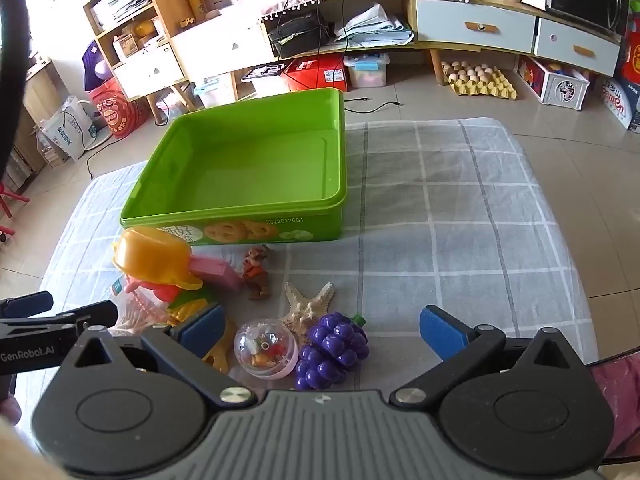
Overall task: Organize rigid objects
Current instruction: 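Grasp the yellow bowl with the left tool while the right tool grasps the clear ball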
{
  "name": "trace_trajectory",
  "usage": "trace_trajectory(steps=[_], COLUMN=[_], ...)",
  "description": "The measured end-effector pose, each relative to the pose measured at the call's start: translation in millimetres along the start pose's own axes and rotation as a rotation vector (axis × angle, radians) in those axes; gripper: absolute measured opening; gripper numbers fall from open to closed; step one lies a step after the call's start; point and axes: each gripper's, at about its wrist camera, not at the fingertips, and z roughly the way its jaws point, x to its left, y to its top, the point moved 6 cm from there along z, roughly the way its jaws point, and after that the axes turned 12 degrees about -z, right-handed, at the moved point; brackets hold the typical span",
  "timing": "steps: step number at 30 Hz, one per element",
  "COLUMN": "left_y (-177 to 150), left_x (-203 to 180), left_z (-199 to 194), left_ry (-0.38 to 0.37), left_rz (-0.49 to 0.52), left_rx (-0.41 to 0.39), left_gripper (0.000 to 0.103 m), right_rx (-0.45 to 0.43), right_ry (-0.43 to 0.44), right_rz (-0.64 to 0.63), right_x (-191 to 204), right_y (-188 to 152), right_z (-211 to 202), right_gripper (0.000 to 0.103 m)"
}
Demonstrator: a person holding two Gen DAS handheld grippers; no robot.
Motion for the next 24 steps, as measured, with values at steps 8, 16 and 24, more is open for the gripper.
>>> trace_trajectory(steps=[8, 16, 24], left_y=[-2.7, 3.1, 19.2], left_x=[-0.2, -0.5, -1.7], left_z=[6.4, 9.6, 15.8], left_ry=[-0.007, -0.057, -0.194], left_rz=[0.01, 0.042, 0.095], left_rx=[0.023, 0.023, 0.034], left_gripper=[0.098, 0.098, 0.096], right_rx=[0.017, 0.032, 0.088], right_ry=[0.026, 0.107, 0.306], right_rz=[0.022, 0.034, 0.119], right_x=[-2.6, 0.7, 5.6], right_y=[-2.5, -2.9, -3.3], right_z=[3.5, 9.8, 29.3], right_gripper=[0.077, 0.063, 0.026])
